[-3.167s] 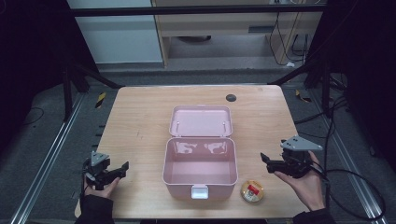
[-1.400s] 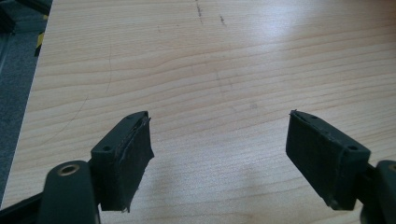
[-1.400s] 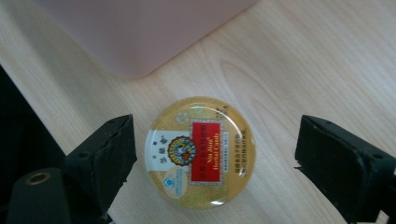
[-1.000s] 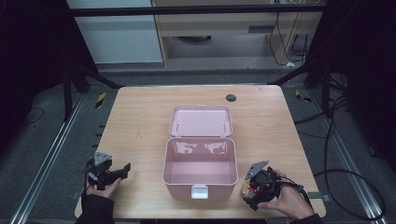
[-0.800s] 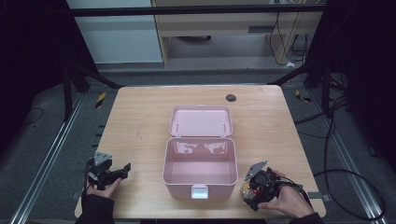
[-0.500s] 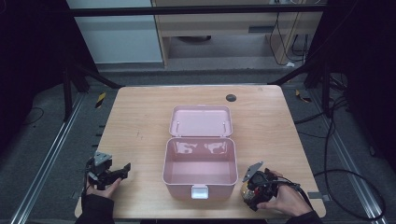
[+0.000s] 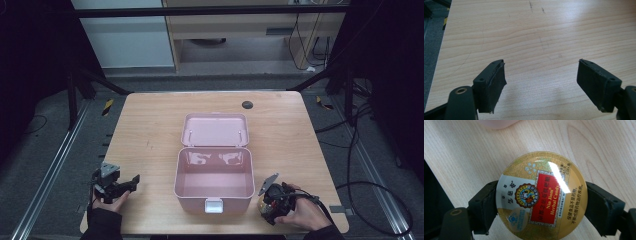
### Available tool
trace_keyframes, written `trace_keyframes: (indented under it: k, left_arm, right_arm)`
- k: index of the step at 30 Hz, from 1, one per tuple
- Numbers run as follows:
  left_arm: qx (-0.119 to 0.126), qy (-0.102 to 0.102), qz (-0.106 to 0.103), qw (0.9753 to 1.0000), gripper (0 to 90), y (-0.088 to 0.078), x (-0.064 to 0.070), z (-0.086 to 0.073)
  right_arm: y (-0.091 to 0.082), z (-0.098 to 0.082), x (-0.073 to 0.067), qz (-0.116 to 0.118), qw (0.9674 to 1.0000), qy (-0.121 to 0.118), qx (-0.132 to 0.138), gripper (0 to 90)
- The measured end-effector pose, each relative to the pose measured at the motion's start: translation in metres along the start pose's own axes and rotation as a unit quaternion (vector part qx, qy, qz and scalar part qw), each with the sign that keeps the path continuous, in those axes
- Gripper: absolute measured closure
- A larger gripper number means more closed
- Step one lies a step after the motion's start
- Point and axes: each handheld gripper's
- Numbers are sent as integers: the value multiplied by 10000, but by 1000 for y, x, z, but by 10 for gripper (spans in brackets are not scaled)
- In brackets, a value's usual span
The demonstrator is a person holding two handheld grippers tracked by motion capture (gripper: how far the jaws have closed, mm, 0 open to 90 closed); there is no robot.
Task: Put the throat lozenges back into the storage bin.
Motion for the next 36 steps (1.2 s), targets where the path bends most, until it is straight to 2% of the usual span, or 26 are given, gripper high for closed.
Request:
trace_keyframes:
  k: [4, 8, 19, 27, 36]
  left_arm:
    - [1, 4, -1, 10000, 223, 0, 0, 0]
    - [-6, 7, -2, 10000, 223, 0, 0, 0]
    - [-41, 26, -23, 10000, 225, 1, 1, 0]
    - [-80, 44, -39, 10000, 228, 2, 1, 0]
    - [-74, 33, -44, 10000, 230, 2, 1, 0]
  right_arm:
    - [-2, -1, 0, 75, 10000, -28, 7, 204]
    - [-12, -3, 1, 55, 9999, -14, 102, 204]
    - [-58, 2, 14, -96, 9982, 140, 579, 205]
    - [-94, 15, 25, -207, 9949, 202, 963, 205]
    - [-126, 39, 31, -391, 9913, 28, 1259, 205]
Point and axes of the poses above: each handheld gripper's, and its own axes: y roughly forward along the jaws, z roughly out of its top, x roughly to its right, and after that the axes turned 2 degrees about x, right-handed
